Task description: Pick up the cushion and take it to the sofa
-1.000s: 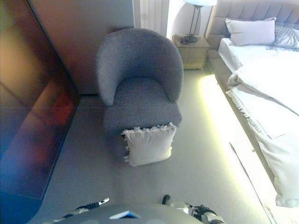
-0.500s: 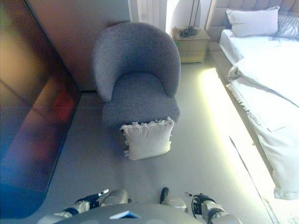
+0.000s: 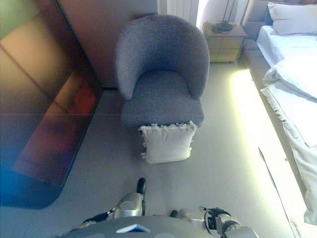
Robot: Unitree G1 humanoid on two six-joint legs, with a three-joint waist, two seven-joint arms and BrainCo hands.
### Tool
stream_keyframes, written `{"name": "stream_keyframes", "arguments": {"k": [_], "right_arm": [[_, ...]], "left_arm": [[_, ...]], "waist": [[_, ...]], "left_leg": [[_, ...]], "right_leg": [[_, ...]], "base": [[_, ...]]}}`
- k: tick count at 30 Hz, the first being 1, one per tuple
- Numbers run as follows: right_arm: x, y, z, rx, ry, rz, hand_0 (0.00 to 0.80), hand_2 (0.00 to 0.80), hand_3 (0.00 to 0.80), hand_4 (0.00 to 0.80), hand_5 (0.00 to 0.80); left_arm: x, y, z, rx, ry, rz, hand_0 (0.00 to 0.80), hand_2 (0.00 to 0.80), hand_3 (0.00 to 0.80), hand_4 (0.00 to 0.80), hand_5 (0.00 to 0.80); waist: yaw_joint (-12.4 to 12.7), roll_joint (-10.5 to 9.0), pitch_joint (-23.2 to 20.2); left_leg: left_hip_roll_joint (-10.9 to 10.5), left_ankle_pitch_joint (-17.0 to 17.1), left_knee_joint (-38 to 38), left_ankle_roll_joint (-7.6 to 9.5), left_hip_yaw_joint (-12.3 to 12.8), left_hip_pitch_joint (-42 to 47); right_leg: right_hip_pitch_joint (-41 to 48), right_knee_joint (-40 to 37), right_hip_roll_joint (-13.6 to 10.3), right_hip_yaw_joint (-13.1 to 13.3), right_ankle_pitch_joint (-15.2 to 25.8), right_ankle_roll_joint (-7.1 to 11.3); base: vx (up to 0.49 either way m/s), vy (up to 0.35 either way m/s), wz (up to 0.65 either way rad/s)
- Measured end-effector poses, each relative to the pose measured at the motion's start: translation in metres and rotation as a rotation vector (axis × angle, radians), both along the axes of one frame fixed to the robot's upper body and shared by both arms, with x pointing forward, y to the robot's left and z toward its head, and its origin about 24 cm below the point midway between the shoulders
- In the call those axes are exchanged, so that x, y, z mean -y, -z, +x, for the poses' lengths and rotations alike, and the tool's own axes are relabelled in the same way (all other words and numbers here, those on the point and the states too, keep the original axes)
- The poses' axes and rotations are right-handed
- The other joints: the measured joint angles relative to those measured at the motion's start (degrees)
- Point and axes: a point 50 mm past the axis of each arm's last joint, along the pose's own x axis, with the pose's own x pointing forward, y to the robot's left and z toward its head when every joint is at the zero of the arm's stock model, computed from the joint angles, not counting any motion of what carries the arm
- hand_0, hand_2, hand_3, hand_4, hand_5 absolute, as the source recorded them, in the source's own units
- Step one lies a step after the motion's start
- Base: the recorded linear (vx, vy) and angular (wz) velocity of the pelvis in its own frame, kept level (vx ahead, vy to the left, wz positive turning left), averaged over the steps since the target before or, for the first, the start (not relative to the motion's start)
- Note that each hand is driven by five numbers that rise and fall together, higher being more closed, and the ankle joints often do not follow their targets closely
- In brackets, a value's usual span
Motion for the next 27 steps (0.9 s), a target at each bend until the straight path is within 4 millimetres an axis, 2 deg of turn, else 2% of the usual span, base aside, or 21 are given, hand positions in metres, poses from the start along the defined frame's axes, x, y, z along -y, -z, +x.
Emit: {"name": "stream_keyframes", "arguments": {"k": [1,2,4,5,6,7,8,9,10,11,12,13,14,16,18,19,20,21,22,24,27], "right_arm": [[-0.002,0.001,-0.001,-0.003,0.001,0.003,0.000,0.000,0.000,0.000,0.000],[-0.005,0.002,-0.004,-0.013,0.003,0.007,0.000,0.000,0.000,0.000,0.000],[-0.013,0.004,-0.008,-0.021,0.005,0.025,0.000,0.000,0.000,0.000,0.000],[-0.019,0.005,-0.010,-0.023,0.007,0.036,0.000,0.000,0.000,0.000,0.000],[-0.023,0.006,-0.010,-0.016,0.015,0.041,0.000,0.000,0.000,0.000,0.000],[-0.025,0.007,-0.011,-0.005,0.041,0.046,0.000,0.000,0.000,0.000,0.000],[-0.025,0.007,-0.015,-0.013,0.052,0.046,0.000,0.000,0.000,0.000,0.000],[-0.026,0.007,-0.011,0.003,0.047,0.050,0.000,0.000,0.000,0.000,0.000],[-0.027,0.007,-0.009,0.014,0.044,0.052,0.000,0.000,0.000,0.000,0.000],[-0.026,0.006,-0.006,0.026,0.038,0.051,0.000,0.000,0.000,0.000,0.000],[-0.026,0.005,-0.001,0.052,0.026,0.055,0.000,0.000,0.000,0.000,0.000],[-0.026,0.005,0.003,0.063,0.007,0.060,0.000,0.000,0.000,0.000,0.000],[-0.027,0.004,0.010,0.083,-0.011,0.065,0.000,0.000,0.000,0.000,0.000],[-0.023,0.002,0.017,0.098,-0.019,0.059,0.000,0.000,0.000,0.000,0.000],[-0.017,0.000,0.023,0.114,-0.021,0.045,0.000,0.000,0.000,0.000,0.000],[-0.016,-0.001,0.022,0.115,-0.018,0.044,0.000,0.000,0.000,0.000,0.000],[-0.016,0.000,0.020,0.112,-0.009,0.045,0.000,0.000,0.000,0.000,0.000],[-0.018,0.001,0.016,0.104,-0.003,0.052,0.000,0.000,0.000,0.000,0.000],[-0.019,0.003,0.008,0.087,0.005,0.056,0.000,0.000,0.000,0.000,0.000],[-0.005,0.000,0.003,0.081,0.002,0.023,0.000,0.000,0.000,0.000,0.000],[0.005,-0.002,0.003,0.087,-0.007,0.013,0.000,0.000,0.000,0.000,0.000]], "left_arm": [[-0.002,0.000,0.000,0.000,-0.001,0.005,0.000,0.000,0.000,0.000,0.000],[-0.006,-0.001,0.001,0.004,0.000,0.013,0.000,0.000,0.000,0.000,0.000],[-0.013,-0.003,0.003,0.014,-0.012,0.029,0.000,0.000,0.000,0.000,0.000],[-0.017,-0.004,0.004,0.017,-0.014,0.037,0.000,0.000,0.000,0.000,0.000],[-0.021,-0.005,0.005,0.018,-0.011,0.043,0.000,0.000,0.000,0.000,0.000],[-0.024,-0.007,0.014,0.042,0.006,0.050,0.000,0.000,0.000,0.000,0.000],[-0.025,-0.008,0.020,0.055,0.025,0.050,0.000,0.000,0.000,0.000,0.000],[-0.026,-0.009,0.026,0.071,0.029,0.051,0.000,0.000,0.000,0.000,0.000],[-0.028,-0.010,0.031,0.083,0.044,0.051,0.000,0.000,0.000,0.000,0.000],[-0.029,-0.011,0.035,0.095,0.058,0.054,0.000,0.000,0.000,0.000,0.000],[-0.031,-0.012,0.035,0.091,0.058,0.059,0.000,0.000,0.000,0.000,0.000],[-0.034,-0.013,0.038,0.095,0.060,0.066,0.000,0.000,0.000,0.000,0.000],[-0.036,-0.014,0.041,0.101,0.066,0.067,0.000,0.000,0.000,0.000,0.000],[-0.031,-0.014,0.045,0.097,0.091,0.057,0.000,0.000,0.000,0.000,0.000],[-0.029,-0.013,0.045,0.082,0.097,0.051,0.000,0.000,0.000,0.000,0.000],[-0.027,-0.012,0.044,0.074,0.101,0.050,0.000,0.000,0.000,0.000,0.000],[-0.029,-0.012,0.042,0.068,0.098,0.056,0.000,0.000,0.000,0.000,0.000],[-0.032,-0.013,0.038,0.058,0.093,0.065,0.000,0.000,0.000,0.000,0.000],[-0.033,-0.012,0.033,0.049,0.086,0.070,0.000,0.000,0.000,0.000,0.000],[-0.014,-0.006,0.026,0.033,0.075,0.029,0.000,0.000,0.000,0.000,0.000],[-0.005,-0.005,0.030,0.045,0.072,0.028,0.000,0.000,0.000,0.000,0.000]], "waist": [[-0.17,-0.71,0.01],[-0.20,-1.25,-0.25],[-0.29,-3.52,0.08],[-0.43,-4.52,0.24],[-0.82,-4.90,0.18],[-1.30,-6.01,-0.64],[-1.58,-6.59,-1.01],[-1.76,-7.36,-1.62],[-1.82,-7.52,-1.82],[-1.85,-7.19,-1.99],[-2.25,-6.74,-2.47],[-3.36,-6.52,-2.60],[-3.56,-6.51,-2.64],[-4.17,-4.99,-2.99],[-5.19,-3.35,-3.03],[-5.44,-3.32,-2.99],[-5.28,-3.93,-3.25],[-5.11,-5.59,-3.82],[-5.14,-6.68,-4.04],[-5.03,-3.46,-5.22],[-5.08,-2.05,-5.23]], "left_leg": [[-0.57,2.39,0.76,0.40,0.47,0.12],[-1.25,3.97,1.42,0.71,2.00,1.11],[-3.11,6.50,3.01,2.72,3.59,2.55],[-3.98,5.35,3.47,2.68,3.53,3.63],[-4.53,5.08,3.50,3.42,3.30,4.20],[-5.92,3.54,3.60,3.71,3.10,4.76],[-6.35,2.73,3.96,4.49,3.00,4.40],[-7.33,2.01,3.88,4.55,2.75,4.41],[-7.37,1.70,3.60,5.18,2.63,5.12],[-7.31,1.74,1.87,5.71,2.44,6.63],[-6.84,1.80,0.53,5.85,1.85,7.56],[-6.49,1.79,-0.10,5.91,1.12,7.95],[-6.40,1.82,-0.70,5.91,0.92,8.00],[-5.21,1.70,-1.58,5.66,0.89,7.84],[-4.05,0.97,-1.57,4.63,0.10,8.07],[-3.86,0.67,-1.59,4.15,-0.10,8.78],[-3.87,0.03,-1.60,3.11,-0.10,9.93],[-4.53,-0.78,-1.66,1.78,-0.05,10.92],[-4.85,-1.81,-1.88,0.15,-0.27,12.41],[-1.82,-2.61,-1.74,-0.85,0.20,13.25],[1.09,-3.25,-0.88,-1.76,0.34,13.02]], "right_leg": [[0.61,0.11,-0.83,0.46,-0.97,0.79],[0.72,0.89,-2.02,0.63,-2.09,2.13],[1.39,3.62,-4.78,-0.55,-3.94,4.65],[1.49,5.72,-5.84,-2.20,-4.30,5.16],[0.83,8.77,-6.76,-3.94,-4.41,5.44],[-0.16,11.40,-7.47,-4.57,-4.20,6.29],[-3.46,17.32,-8.41,-3.74,-4.95,7.62],[-4.79,20.66,-9.00,-3.70,-4.36,8.69],[-6.63,24.11,-9.43,-3.14,-3.40,10.01],[-9.68,29.57,-9.49,-2.58,-1.06,11.50],[-11.63,31.95,-8.94,-2.72,-1.73,11.95],[-12.72,30.46,-8.59,-2.74,-2.60,12.34],[-14.74,28.39,-9.02,-4.06,-3.08,11.85],[-17.94,19.04,-10.90,-7.03,-1.70,11.48],[-19.38,7.59,-13.12,-7.16,3.69,12.05],[-19.05,2.10,-14.36,-7.46,7.34,12.20],[-18.49,-2.93,-15.74,-7.85,11.54,12.04],[-17.52,-5.83,-16.81,-8.31,13.98,11.39],[-17.04,-5.65,-17.41,-8.24,20.20,11.78],[-15.56,-5.87,-14.27,-10.10,18.51,10.41],[-13.82,-7.24,-11.51,-11.78,18.13,9.32]], "base": [[0.421,0.147,-0.36],[0.473,0.137,-0.39],[0.486,0.129,-0.57],[0.520,0.123,-0.39],[0.328,0.066,-0.06],[0.499,0.078,0.03],[0.403,0.036,0.12],[0.473,0.018,0.07],[0.346,-0.045,0.03],[0.288,-0.082,-0.02],[0.270,-0.099,0.10],[0.232,-0.102,0.27],[0.189,-0.102,0.20],[0.163,-0.130,0.10],[0.141,-0.158,0.16],[0.131,-0.157,0.16],[0.144,-0.178,0.10],[0.152,-0.203,0.10],[0.163,-0.252,0.05],[0.159,-0.292,0.03],[0.150,-0.330,0.15]]}}
